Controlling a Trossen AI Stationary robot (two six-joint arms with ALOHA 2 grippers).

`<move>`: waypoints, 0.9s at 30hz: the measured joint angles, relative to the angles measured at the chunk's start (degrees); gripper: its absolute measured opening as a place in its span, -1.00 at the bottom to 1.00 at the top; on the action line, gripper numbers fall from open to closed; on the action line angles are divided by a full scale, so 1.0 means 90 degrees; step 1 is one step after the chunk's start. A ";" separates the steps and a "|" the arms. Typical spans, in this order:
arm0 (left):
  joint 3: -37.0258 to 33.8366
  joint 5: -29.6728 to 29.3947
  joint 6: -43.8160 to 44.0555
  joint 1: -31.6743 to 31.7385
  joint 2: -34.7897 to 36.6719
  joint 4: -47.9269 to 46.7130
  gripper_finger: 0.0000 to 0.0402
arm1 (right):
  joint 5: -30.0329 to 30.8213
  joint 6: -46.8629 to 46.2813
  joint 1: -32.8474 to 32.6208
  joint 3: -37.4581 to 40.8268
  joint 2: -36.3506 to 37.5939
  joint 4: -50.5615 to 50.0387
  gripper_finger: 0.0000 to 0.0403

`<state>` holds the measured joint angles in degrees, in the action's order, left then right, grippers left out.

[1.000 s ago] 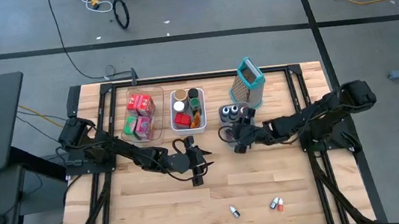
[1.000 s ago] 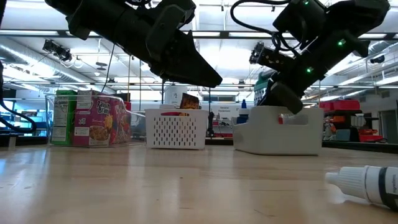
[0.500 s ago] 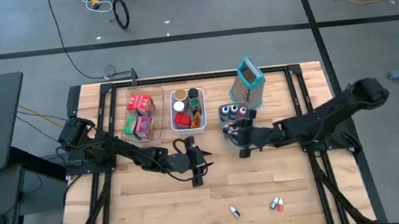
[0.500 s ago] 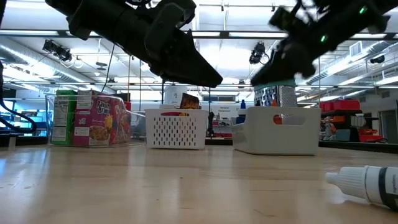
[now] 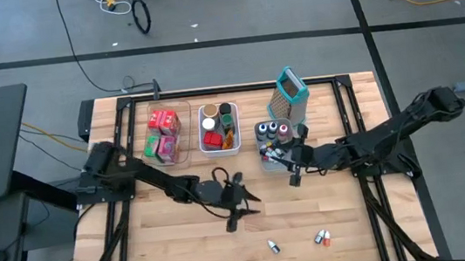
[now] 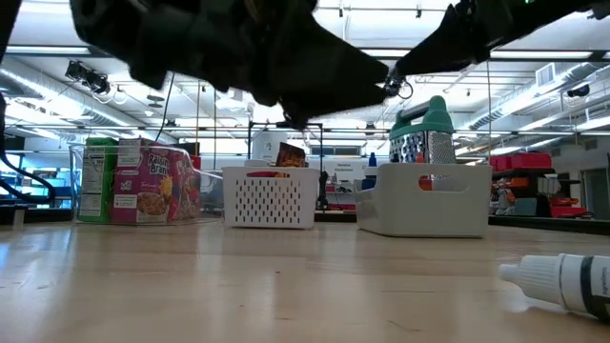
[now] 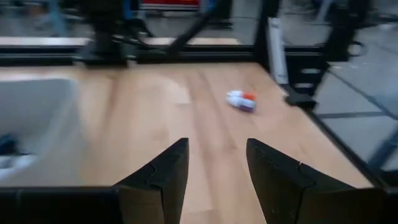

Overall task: Pick & Place Kitchen Items
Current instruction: Put the small blue food coloring into the gray bin

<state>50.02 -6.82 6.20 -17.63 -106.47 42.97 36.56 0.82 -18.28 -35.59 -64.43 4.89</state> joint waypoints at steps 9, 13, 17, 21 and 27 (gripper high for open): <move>0.1708 0.1748 -0.0715 0.0010 -0.1798 -0.0335 -0.15 | 0.0019 0.0199 0.0007 -0.0001 -0.0121 -0.0131 -0.19; 0.2581 0.2866 -0.0863 0.0031 -0.2380 -0.1064 -0.15 | 0.0050 0.0199 0.0007 -0.0001 -0.0121 -0.0222 -0.19; 0.3122 0.3886 -0.0572 0.0094 -0.2805 -0.1585 -0.15 | 0.0051 0.0200 0.0010 -0.0001 -0.0121 -0.0316 -0.19; 0.3298 0.4367 -0.0495 0.0095 -0.3172 -0.1595 -0.15 | 0.0050 0.0201 0.0010 -0.0001 -0.0121 -0.0330 -0.19; 0.3356 0.4350 -0.0715 0.0093 -0.3294 -0.1345 -0.16 | 0.0051 0.0201 0.0008 -0.0001 -0.0121 -0.0337 -0.19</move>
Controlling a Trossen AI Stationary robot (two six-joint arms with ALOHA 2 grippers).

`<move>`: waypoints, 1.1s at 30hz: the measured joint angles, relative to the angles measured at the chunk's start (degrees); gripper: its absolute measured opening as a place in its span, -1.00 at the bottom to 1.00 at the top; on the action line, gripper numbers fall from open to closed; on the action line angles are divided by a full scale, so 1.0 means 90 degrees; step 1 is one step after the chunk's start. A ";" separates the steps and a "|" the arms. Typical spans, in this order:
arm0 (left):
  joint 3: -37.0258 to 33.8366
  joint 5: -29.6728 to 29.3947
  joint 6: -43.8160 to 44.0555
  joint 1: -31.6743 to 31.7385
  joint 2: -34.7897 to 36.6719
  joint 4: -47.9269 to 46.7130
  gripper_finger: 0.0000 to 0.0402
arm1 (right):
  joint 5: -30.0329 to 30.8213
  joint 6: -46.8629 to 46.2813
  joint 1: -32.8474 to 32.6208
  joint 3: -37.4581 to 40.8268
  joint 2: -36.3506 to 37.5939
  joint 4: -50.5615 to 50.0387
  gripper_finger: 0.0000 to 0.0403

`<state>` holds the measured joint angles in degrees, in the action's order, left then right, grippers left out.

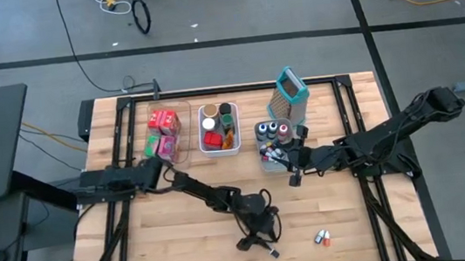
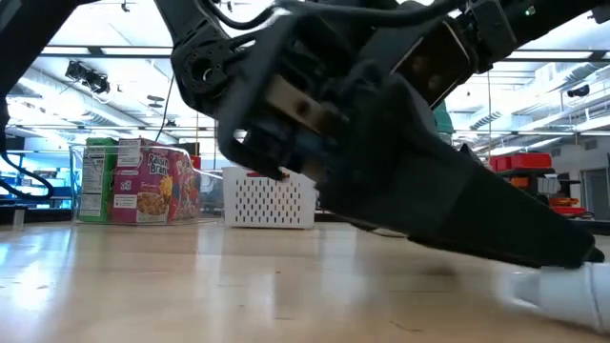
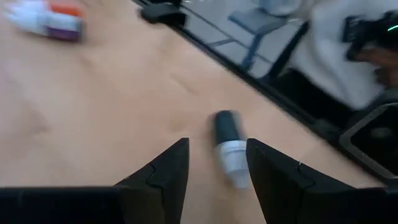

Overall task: Pick & Place Kitchen Items
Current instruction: Put the small blue food coloring into the gray bin

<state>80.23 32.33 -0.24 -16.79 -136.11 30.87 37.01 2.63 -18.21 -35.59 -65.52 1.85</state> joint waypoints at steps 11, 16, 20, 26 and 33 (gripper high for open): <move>0.0000 -0.0940 -0.0930 0.0150 0.0000 -0.0240 -0.46 | -0.0009 0.0002 0.0001 0.0000 0.0000 -0.0038 -0.19; 0.0002 -0.1422 -0.1013 0.0307 0.0038 -0.0298 -0.43 | -0.0017 0.0002 0.0000 0.0000 0.0000 -0.0039 -0.19; -0.0010 -0.1633 -0.0992 0.0456 0.0148 -0.0335 -0.36 | -0.0180 -0.0027 -0.0067 0.0002 0.0000 -0.0010 -0.19; -0.0008 -0.2007 -0.1190 0.0481 0.0601 -0.0891 -0.32 | -0.0986 0.0631 -0.0550 0.0005 0.0007 0.0436 -0.19; -0.0005 -0.3617 -0.1463 0.0503 0.1627 -0.2485 -0.34 | -0.2436 -0.0567 -0.1415 0.0002 -0.0173 0.0644 -0.19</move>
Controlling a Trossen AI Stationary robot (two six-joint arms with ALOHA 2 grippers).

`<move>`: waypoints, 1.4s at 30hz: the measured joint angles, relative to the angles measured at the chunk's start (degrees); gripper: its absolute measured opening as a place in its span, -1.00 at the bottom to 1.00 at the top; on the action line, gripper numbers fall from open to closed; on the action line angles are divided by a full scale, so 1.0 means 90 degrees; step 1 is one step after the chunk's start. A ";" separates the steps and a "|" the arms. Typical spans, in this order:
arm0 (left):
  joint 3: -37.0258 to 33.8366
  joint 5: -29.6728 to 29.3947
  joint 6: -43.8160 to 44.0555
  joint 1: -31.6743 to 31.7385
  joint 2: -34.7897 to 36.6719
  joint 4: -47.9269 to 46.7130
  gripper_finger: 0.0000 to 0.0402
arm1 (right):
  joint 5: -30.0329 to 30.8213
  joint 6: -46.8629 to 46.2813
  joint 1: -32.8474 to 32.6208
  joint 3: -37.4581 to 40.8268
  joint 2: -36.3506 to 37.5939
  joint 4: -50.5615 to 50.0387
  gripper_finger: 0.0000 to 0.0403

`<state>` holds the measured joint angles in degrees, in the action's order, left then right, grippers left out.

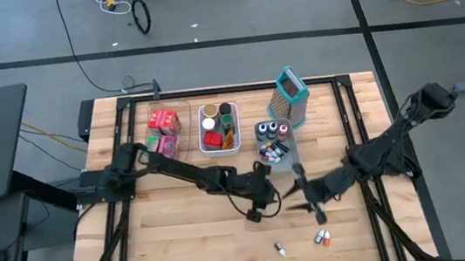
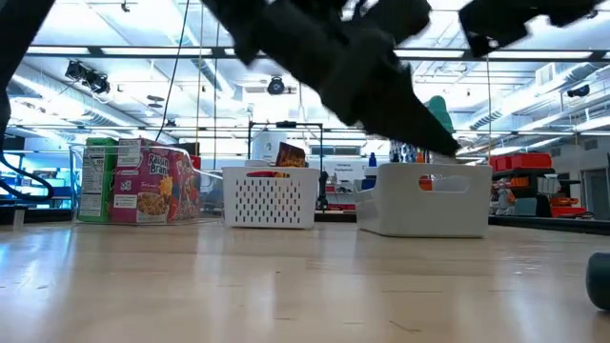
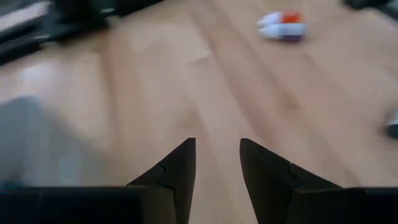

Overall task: Pick & Place Kitchen Items
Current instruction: Put the small blue food coloring into the gray bin

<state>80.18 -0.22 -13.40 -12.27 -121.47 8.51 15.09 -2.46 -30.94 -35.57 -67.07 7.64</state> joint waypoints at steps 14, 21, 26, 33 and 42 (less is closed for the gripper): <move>0.0002 -0.2191 0.0176 -0.0197 0.2724 -0.2952 -0.33 | 0.0842 -0.0198 -0.0919 0.0007 -0.2359 0.2188 -0.19; 0.0002 -0.3209 0.0828 -0.0787 0.4017 -0.4091 -0.33 | -0.0311 -0.0561 -0.0772 0.0007 -0.3000 0.2639 -0.17; 0.0002 -0.3483 0.1048 -0.1214 0.4473 -0.4332 -0.35 | -0.0778 -0.0844 -0.0861 -0.0002 -0.3611 0.3339 -0.01; 0.0002 -0.4018 0.1082 -0.1600 0.4520 -0.4332 -0.38 | -0.1364 -0.1033 -0.0910 -0.0362 -0.4528 0.3661 0.36; 0.0002 -0.4146 0.1073 -0.1628 0.4520 -0.4421 -0.36 | -0.1469 -0.0843 -0.0922 -0.0924 -0.4980 0.2953 0.65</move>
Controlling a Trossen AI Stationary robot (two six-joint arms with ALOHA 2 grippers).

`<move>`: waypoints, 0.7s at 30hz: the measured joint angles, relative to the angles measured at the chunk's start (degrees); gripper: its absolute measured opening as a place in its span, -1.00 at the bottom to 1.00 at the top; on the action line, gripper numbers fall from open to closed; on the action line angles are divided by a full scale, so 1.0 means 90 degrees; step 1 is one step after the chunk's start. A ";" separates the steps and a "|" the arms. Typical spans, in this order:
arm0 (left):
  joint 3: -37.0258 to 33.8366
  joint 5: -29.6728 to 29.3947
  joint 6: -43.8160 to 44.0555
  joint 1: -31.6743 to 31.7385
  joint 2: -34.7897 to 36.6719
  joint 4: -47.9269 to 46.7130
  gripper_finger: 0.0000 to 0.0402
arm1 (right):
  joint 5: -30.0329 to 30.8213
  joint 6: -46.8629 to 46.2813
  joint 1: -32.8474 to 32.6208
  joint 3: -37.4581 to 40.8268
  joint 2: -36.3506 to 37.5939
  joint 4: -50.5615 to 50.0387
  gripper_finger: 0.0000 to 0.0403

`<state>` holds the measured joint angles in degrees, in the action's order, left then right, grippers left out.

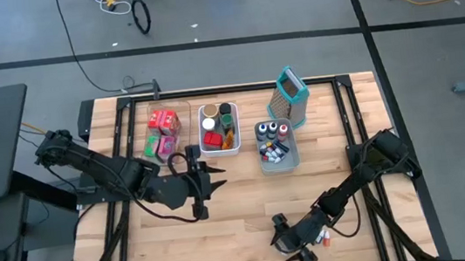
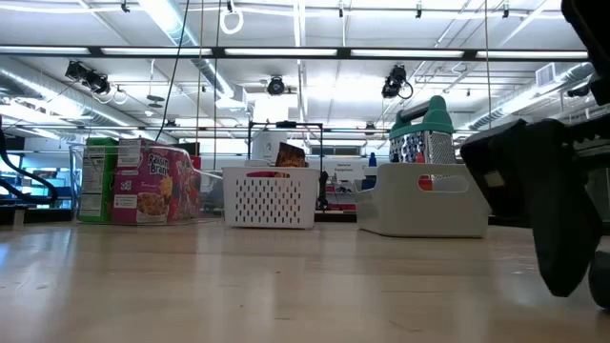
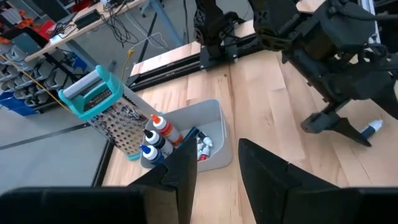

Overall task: Pick & Place Kitchen Items
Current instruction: Put the small blue food coloring into the gray bin

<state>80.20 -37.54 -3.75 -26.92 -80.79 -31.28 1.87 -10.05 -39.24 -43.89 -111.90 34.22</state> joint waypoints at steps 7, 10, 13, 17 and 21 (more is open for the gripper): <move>0.0000 0.0002 0.0044 -0.0003 0.0000 -0.0138 -0.36 | 0.0223 0.0428 -0.0004 -0.0014 0.0010 -0.0468 0.67; 0.0000 0.0002 0.0046 -0.0003 -0.0002 -0.0137 -0.37 | 0.0231 0.0625 0.0000 -0.0023 0.0015 -0.0566 0.60; 0.0000 0.0002 0.0046 -0.0003 -0.0004 -0.0139 -0.37 | 0.0265 0.0720 0.0004 -0.0023 -0.0031 -0.0584 0.48; 0.0000 0.0002 0.0054 -0.0003 -0.0005 -0.0139 -0.37 | 0.0282 0.0685 0.0049 -0.0021 -0.0063 -0.0568 0.27; 0.0000 0.0004 0.0060 -0.0003 -0.0005 -0.0139 -0.37 | 0.0283 0.0730 0.0064 -0.0018 -0.0057 -0.0532 0.11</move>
<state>80.20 -37.51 -3.21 -26.94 -80.84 -32.53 4.42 -3.48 -38.67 -44.05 -112.41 29.43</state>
